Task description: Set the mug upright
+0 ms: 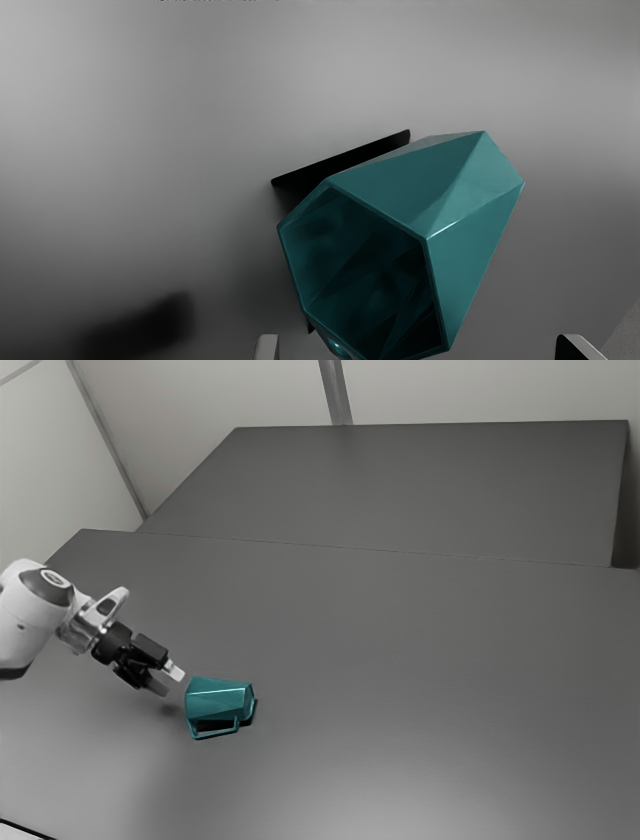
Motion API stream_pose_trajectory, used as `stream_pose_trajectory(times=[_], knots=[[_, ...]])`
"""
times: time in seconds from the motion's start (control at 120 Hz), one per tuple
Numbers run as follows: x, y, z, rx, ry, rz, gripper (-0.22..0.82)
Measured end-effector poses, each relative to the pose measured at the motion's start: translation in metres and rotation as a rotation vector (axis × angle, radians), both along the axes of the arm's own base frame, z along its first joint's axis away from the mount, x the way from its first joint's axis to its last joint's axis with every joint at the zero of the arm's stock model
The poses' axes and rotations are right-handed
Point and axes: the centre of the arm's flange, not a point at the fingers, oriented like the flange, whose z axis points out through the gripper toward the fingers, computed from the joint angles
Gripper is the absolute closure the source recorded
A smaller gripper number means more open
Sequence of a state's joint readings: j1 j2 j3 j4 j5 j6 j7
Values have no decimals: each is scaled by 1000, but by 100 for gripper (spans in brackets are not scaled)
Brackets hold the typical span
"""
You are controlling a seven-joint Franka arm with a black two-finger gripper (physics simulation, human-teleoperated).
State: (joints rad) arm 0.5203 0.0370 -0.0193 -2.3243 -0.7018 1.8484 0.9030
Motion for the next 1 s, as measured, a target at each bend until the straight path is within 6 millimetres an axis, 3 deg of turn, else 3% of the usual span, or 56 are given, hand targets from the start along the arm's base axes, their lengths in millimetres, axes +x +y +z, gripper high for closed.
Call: stream_pose_trajectory(times=[0.375, 0.533, 0.667, 0.842, 1.0], knots=[[10, -37, -16, -93, -43, 74, 0], [5, -35, -25, -109, -37, 105, 1], [-1, -31, -31, -128, -29, 135, 13], [-2, -35, -37, -151, -28, 140, 35], [-8, -38, -41, -205, -53, 149, 46]])
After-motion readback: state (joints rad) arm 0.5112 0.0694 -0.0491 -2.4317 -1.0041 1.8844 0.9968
